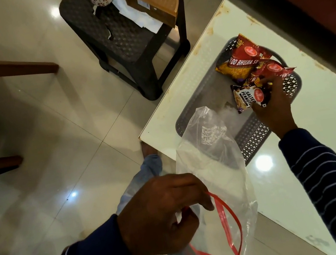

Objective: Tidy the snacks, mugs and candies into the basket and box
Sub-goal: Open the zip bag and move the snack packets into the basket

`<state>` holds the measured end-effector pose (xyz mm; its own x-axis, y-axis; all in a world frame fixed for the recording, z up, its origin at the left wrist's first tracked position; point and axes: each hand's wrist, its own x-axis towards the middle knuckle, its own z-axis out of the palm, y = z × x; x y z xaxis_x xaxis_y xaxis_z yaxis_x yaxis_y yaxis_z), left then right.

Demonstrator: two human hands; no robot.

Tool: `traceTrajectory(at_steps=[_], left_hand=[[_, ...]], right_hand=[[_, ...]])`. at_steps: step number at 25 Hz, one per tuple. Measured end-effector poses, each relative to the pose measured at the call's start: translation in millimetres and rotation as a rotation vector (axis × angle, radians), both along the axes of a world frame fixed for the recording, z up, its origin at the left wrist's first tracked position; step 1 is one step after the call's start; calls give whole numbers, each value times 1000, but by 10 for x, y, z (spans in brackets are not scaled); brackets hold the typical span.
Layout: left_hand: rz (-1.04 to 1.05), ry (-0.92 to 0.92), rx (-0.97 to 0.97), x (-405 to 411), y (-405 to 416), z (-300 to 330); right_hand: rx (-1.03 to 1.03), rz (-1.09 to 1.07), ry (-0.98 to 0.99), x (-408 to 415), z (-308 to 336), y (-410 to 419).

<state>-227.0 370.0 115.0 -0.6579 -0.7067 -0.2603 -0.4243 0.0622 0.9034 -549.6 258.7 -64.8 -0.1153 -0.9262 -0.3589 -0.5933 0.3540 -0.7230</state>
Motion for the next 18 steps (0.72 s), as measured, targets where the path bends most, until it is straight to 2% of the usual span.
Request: traceTrajectory(at_steps=[3, 7, 12, 15, 18], left_hand=[[21, 12, 18, -63, -7, 10], [13, 14, -5, -135, -63, 19], [21, 43, -13, -210, -131, 78], [56, 77, -10, -269, -149, 120], [101, 97, -30, -329, -169, 150]], right_hand=[[-68, 39, 51, 18, -39, -99], [-137, 196, 159, -17, -85, -310], [-163, 177, 348, -131, -198, -456], [-277, 119, 296, -54, -109, -268], [-244, -160, 113, -18, 55, 134]])
